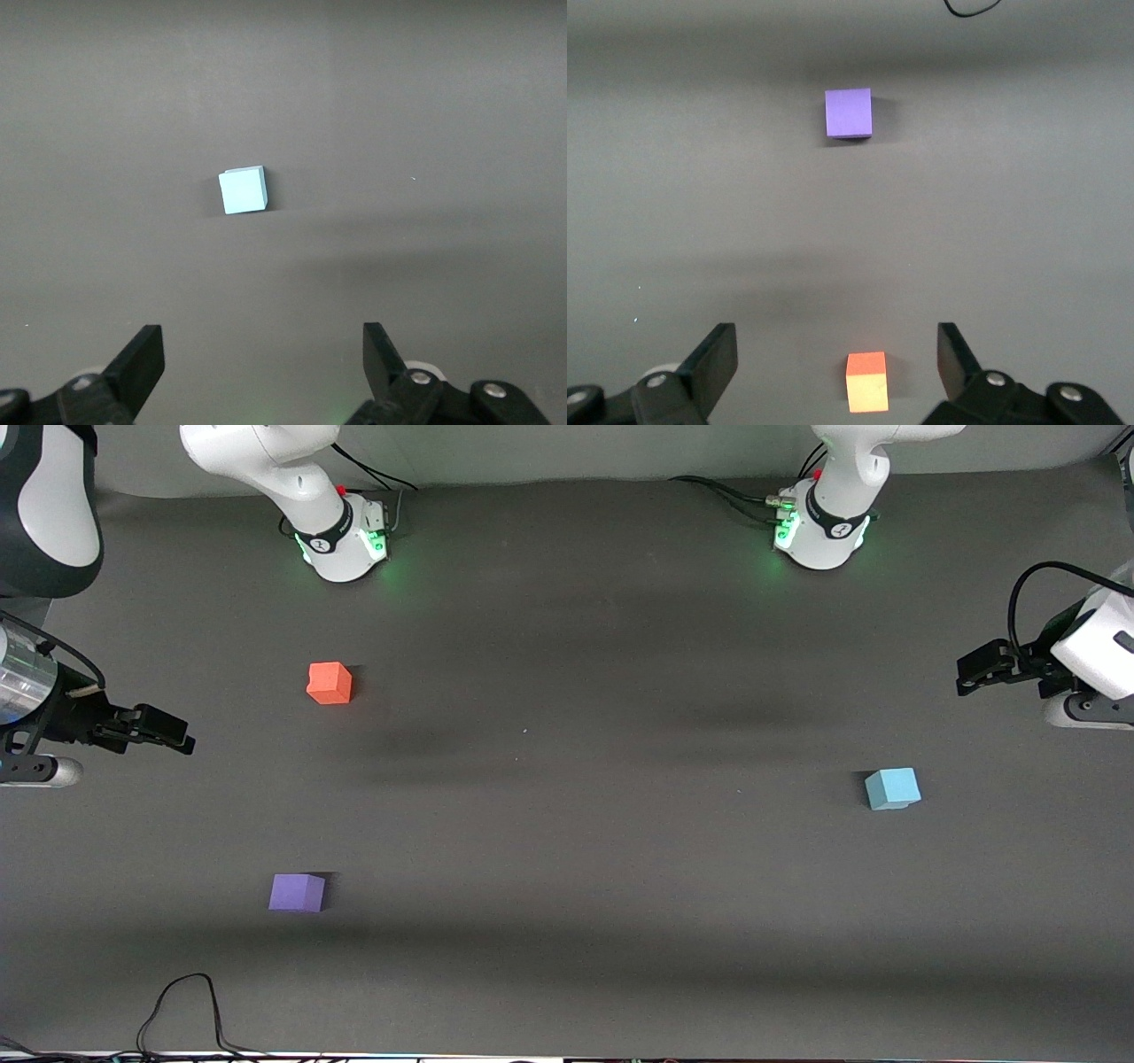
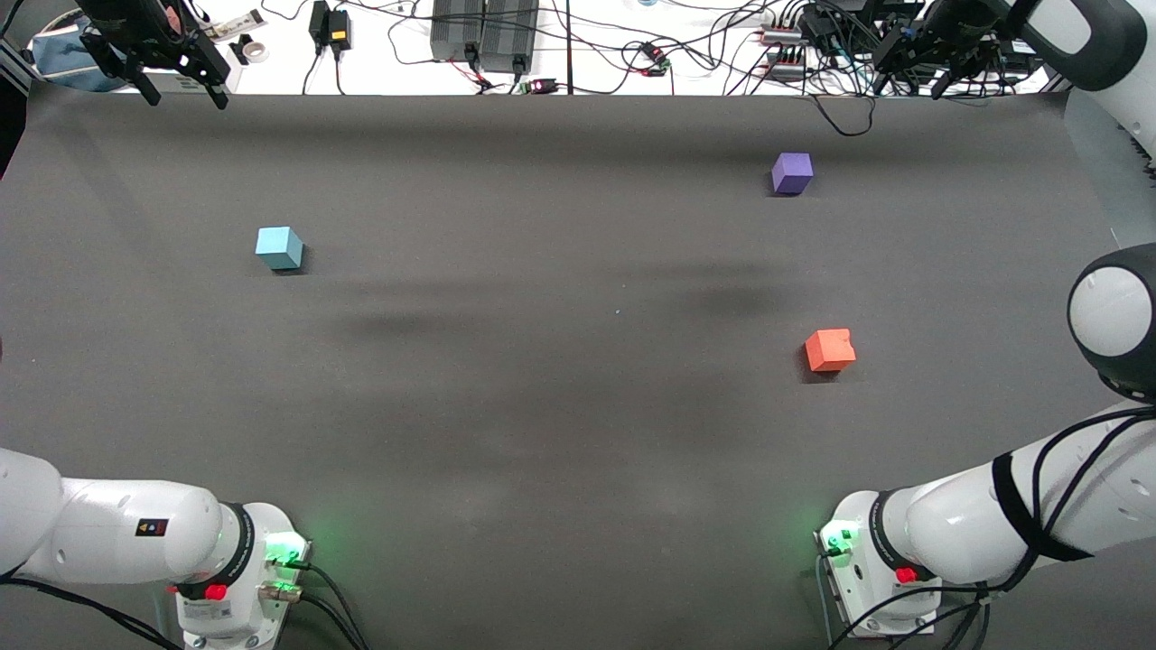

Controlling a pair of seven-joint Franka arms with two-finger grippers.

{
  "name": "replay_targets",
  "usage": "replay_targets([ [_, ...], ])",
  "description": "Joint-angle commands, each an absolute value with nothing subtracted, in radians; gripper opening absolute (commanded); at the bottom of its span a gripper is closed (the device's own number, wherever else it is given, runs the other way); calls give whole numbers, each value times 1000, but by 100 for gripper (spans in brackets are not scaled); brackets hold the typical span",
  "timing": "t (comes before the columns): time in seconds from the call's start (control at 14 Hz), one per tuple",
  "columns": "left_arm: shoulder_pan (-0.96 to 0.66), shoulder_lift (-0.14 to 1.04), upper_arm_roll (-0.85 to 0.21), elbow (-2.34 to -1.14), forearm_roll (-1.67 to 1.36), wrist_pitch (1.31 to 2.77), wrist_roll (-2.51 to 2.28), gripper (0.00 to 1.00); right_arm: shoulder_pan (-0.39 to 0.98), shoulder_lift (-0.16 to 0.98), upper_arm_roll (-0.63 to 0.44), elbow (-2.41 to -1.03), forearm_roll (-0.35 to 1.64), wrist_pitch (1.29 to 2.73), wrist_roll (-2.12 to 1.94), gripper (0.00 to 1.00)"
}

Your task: Place blue block between orange and purple blocks

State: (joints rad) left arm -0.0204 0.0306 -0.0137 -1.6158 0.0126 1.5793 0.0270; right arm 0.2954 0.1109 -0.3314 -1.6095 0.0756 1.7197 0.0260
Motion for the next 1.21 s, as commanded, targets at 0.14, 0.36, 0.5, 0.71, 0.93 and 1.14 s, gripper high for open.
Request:
replay_targets([
  [0.14,-15,29,6,-1632,15,1566,78,100,305,60,-337,-1624,87,1672,18,100],
  [0.36,23,20,6,-1673,38,1589,138,100,305,9,-337,-1663,84,1651,18,100],
  [0.5,61,-20,6,-1757,38,1655,158,100,307,-37,-337,-1718,74,1654,20,100],
  [0.71,69,-38,6,-1867,38,1765,164,100,307,-84,-336,-1770,54,1663,23,100],
  [0.93,71,-14,6,-1972,38,1906,164,100,307,-81,-331,-1775,54,1664,25,100],
  [1.14,71,61,6,-2049,38,2078,164,100,307,-80,-328,-1772,54,1670,25,100],
])
